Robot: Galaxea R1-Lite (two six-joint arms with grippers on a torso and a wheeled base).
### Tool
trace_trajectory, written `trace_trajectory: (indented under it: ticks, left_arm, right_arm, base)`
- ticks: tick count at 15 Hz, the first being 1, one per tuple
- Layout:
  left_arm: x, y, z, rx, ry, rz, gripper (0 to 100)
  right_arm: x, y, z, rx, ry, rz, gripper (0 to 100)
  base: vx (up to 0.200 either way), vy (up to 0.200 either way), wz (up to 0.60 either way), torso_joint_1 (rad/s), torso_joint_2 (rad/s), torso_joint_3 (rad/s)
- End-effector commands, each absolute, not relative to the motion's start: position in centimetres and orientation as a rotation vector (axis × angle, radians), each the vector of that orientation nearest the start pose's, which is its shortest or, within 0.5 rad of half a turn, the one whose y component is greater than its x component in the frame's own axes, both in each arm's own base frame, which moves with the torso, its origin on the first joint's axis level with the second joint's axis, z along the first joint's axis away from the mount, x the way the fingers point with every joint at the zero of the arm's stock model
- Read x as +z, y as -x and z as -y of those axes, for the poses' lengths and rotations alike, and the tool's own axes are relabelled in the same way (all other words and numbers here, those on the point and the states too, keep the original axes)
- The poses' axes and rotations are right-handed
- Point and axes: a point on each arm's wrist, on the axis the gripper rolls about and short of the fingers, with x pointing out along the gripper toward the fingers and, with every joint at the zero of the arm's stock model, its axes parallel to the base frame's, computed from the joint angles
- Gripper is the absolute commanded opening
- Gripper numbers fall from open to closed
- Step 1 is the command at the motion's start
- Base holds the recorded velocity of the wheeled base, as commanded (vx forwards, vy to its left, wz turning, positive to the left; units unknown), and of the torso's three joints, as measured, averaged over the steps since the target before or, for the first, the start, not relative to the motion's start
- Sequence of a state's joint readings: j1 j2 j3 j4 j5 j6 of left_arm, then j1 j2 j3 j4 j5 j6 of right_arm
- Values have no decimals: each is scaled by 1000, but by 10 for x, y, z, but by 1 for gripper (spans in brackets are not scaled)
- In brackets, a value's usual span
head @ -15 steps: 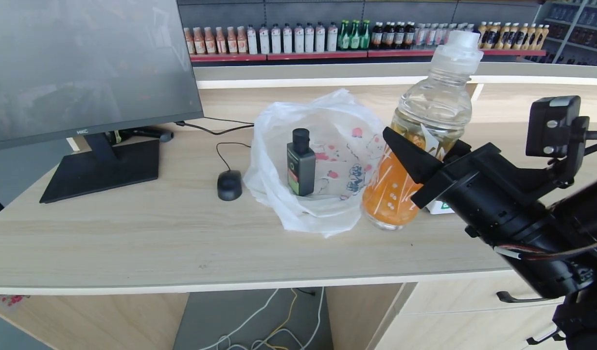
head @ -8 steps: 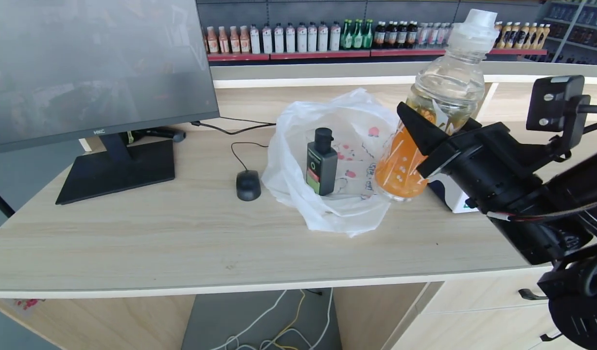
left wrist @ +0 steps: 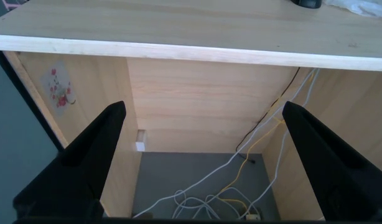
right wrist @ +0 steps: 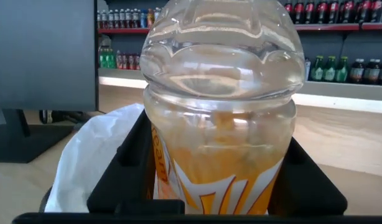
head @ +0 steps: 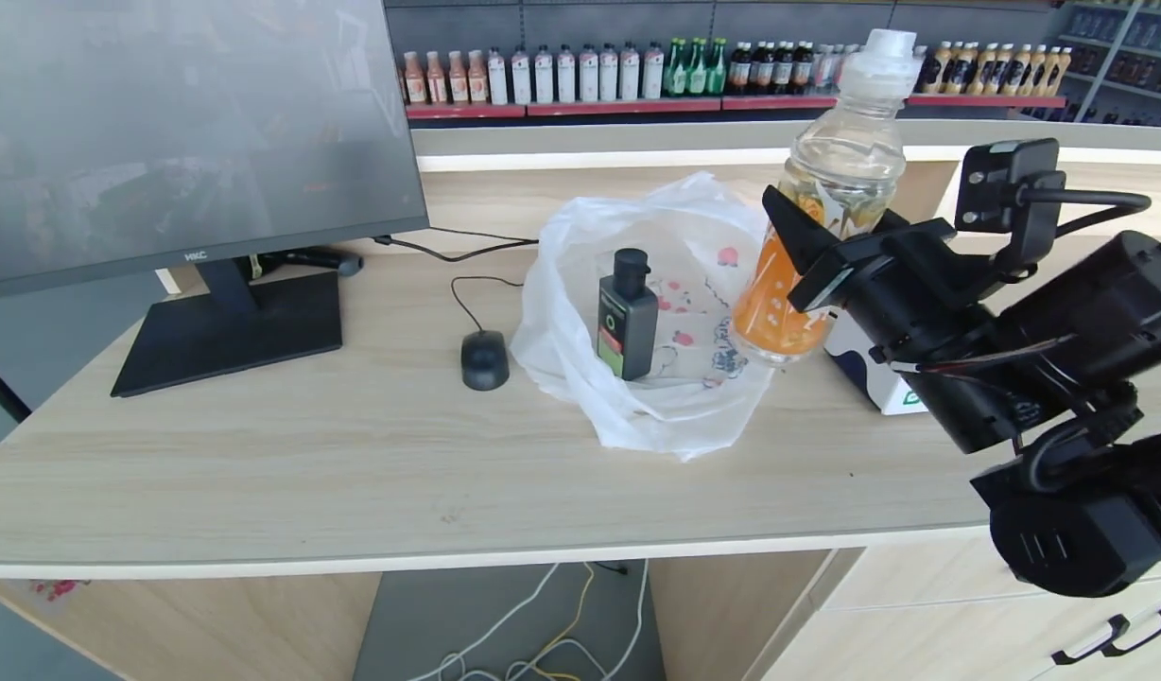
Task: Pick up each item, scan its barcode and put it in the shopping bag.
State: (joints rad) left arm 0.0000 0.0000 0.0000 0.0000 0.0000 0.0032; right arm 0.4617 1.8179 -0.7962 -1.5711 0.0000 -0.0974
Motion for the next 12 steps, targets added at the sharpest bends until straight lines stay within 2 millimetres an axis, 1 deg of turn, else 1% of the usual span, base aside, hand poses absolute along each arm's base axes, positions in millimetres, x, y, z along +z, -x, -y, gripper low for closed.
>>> trace_trajectory:
  ticks: [1, 3, 5, 6, 8, 12]
  left_arm:
    - [75, 23, 0, -2, -3, 0, 100]
    - [75, 23, 0, 0, -3, 0, 100]
    - [75, 23, 0, 0, -3, 0, 100]
    - [75, 23, 0, 0, -3, 0, 100]
    - [75, 23, 0, 0, -3, 0, 100]
    - [75, 23, 0, 0, -3, 0, 100]
  right_arm:
    - [223, -306, -150, 420, -29, 544, 0]
    - [224, -319, -155, 412, -37, 565, 0]
    - [216, -332, -161, 411, -37, 557, 0]
    - [215, -337, -161, 407, -45, 558, 0]
    - [213, -345, -156, 385, -48, 561, 0]
    - [207, -353, -159, 386, -47, 555, 0]
  base:
    - [0, 0, 0, 0, 0, 0]
    - [0, 0, 0, 0, 0, 0]
    - [0, 0, 0, 0, 0, 0]
    - [0, 0, 0, 0, 0, 0]
    - [0, 0, 0, 0, 0, 0]
    - [0, 0, 0, 0, 0, 0]
